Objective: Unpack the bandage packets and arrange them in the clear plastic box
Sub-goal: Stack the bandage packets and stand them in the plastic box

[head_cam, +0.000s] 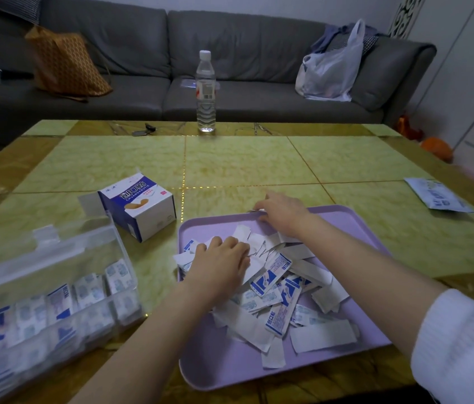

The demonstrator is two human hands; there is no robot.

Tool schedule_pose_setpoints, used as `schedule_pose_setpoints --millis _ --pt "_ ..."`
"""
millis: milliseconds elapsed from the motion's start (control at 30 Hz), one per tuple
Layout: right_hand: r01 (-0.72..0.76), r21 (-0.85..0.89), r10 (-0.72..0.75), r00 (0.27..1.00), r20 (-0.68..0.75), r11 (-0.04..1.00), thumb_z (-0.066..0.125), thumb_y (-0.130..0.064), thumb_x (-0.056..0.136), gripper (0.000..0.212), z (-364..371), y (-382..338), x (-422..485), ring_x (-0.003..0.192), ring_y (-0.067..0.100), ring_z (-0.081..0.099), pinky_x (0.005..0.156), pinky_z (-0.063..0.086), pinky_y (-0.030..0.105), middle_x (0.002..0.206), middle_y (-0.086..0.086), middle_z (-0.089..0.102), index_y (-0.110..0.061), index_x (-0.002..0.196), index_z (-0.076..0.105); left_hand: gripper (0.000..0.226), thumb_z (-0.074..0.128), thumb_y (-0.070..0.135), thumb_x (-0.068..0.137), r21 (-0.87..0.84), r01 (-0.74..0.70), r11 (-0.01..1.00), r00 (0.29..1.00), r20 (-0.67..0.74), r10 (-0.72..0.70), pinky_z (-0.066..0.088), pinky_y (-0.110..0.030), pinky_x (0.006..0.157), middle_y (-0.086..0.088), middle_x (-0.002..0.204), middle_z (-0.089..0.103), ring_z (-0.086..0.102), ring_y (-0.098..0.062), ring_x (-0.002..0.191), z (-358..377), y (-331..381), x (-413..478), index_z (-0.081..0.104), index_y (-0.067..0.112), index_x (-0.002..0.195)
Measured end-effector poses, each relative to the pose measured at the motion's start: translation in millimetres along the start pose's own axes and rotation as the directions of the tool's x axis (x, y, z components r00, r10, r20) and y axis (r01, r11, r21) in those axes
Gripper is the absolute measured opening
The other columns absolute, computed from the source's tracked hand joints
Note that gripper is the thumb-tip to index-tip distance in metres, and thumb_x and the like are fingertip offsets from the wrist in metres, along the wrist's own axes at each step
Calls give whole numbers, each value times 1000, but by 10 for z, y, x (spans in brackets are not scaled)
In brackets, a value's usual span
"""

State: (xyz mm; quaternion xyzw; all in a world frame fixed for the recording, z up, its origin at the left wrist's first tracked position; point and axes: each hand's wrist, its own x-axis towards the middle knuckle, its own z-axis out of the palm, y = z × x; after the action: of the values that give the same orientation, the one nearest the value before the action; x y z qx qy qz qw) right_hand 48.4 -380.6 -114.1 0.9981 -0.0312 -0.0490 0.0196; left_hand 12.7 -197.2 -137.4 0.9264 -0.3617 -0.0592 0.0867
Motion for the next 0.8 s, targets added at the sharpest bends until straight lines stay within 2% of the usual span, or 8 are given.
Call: schedule_pose_setpoints --millis 133,233,400,567,700,800 --pt "-21 31 25 987 -159 999 46 -15 92 27 -14 18 53 89 24 61 65 39 28 100 0 65 -20 95 72 36 28 37 100 19 3 1000 1000 -13 -3 32 -40 97 3 133 45 39 -22 119 1 -5 27 43 24 131" --pt "10 41 -1 973 -232 999 44 -18 93 29 2 14 24 87 25 60 63 37 28 98 1 63 -16 88 72 36 28 37 100 28 6 1000 1000 -12 -5 31 -40 95 3 133 45 39 -23 119 -4 0 40 43 25 131" --pt "74 126 -32 949 -313 989 43 -23 98 28 -73 -73 -132 91 25 60 71 42 31 105 4 61 -15 103 70 36 27 36 101 20 4 1000 1000 -9 -4 32 -40 96 2 133 45 39 -23 118 -6 3 31 43 24 131" --pt "166 132 -134 966 -219 977 42 -25 99 30 -22 -192 -442 91 22 60 75 45 31 106 1 61 -15 107 69 36 29 35 100 -55 -9 998 1000 -17 8 36 -40 97 1 134 44 40 -23 117 -17 36 -52 40 23 132" --pt "195 216 -158 972 -176 957 40 -23 100 26 -20 -172 -717 101 18 57 73 39 26 113 -2 60 -18 113 62 37 34 29 100 -244 -10 970 988 -149 -28 38 -40 97 -2 134 41 41 -22 118 -105 35 -170 38 21 135" --pt "174 346 -112 975 -191 922 40 -26 100 29 -52 -241 -865 114 15 52 83 41 28 129 -3 52 -17 126 50 37 33 28 99 -164 82 983 972 -204 -115 37 -37 99 -3 135 41 41 -23 121 -141 -56 -292 37 19 136"
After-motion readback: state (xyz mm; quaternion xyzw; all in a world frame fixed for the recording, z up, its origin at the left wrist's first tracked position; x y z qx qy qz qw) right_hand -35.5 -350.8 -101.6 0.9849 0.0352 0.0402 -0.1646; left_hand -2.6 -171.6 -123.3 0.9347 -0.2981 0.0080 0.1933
